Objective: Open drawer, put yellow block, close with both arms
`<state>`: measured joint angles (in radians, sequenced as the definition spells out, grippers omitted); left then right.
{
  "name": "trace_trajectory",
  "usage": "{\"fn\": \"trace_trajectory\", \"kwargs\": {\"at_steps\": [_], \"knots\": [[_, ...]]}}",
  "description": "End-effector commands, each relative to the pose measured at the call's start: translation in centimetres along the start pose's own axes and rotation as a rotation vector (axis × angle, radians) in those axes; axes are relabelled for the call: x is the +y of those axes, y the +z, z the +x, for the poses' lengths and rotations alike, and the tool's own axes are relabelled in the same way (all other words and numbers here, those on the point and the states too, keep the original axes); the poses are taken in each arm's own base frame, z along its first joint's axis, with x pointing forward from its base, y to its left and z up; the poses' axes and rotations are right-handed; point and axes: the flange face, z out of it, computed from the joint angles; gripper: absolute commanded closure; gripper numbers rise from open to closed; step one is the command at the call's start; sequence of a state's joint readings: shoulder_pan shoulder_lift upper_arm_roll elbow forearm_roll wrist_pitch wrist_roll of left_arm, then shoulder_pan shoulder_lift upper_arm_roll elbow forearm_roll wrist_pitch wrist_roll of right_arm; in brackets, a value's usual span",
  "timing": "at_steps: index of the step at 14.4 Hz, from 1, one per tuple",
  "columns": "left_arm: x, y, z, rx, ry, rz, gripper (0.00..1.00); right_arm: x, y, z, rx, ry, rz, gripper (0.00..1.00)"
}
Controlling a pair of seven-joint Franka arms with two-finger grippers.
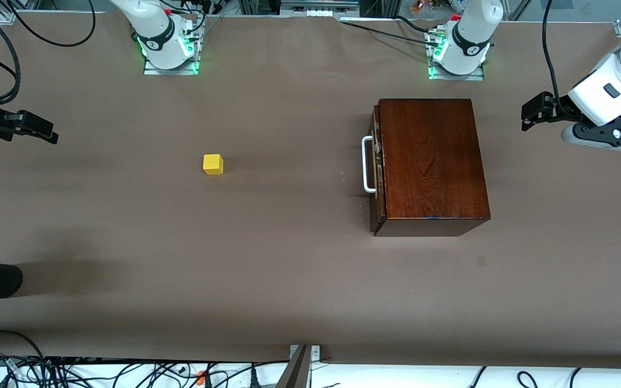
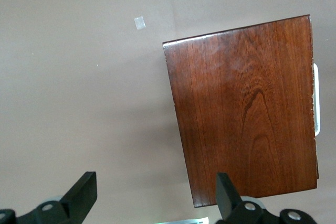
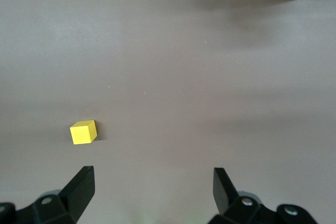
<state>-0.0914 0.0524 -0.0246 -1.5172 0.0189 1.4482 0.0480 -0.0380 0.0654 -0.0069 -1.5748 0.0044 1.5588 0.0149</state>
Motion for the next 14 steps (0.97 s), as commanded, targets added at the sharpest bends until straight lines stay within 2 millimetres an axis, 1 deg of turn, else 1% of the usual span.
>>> {"fn": "trace_trajectory", "kwargs": {"at_steps": [1,3,4,5,7,9,10,12,14], "knots": [[0.1,-0.1,-0.1,-0.046,0.006,-0.020,0.00,0.2,-0.2,0.0,0.005,0.003,0.005,0.00],[0.5,0.2,-0.2,-0.063,0.014,-0.017,0.00,0.2,-0.2,0.0,0.005,0.003,0.004,0.00],[0.5,0.8,0.2,-0.077,0.014,-0.017,0.00,0.2,-0.2,0.0,0.005,0.003,0.004,0.00],[1.1,1.0,0.3,-0.082,0.021,-0.016,0.00,0.2,-0.2,0.0,0.005,0.003,0.005,0.00],[3.9,2.2,1.3,-0.096,0.067,-0.005,0.00,0.2,-0.2,0.0,0.005,0.003,0.005,0.00],[6.7,3.7,2.6,-0.099,0.052,-0.012,0.00,0.2,-0.2,-0.1,0.003,0.002,0.005,0.00],[9.2,4.8,3.6,-0.082,0.041,-0.012,0.00,0.3,-0.2,0.0,0.002,0.002,0.005,0.00],[15.1,7.3,5.5,-0.041,0.008,-0.011,0.00,0.1,-0.2,-0.1,0.003,0.002,0.005,0.00],[21.3,9.8,6.1,-0.025,-0.034,-0.011,0.00,0.1,-0.2,-0.1,0.005,0.002,0.005,0.00]]}}
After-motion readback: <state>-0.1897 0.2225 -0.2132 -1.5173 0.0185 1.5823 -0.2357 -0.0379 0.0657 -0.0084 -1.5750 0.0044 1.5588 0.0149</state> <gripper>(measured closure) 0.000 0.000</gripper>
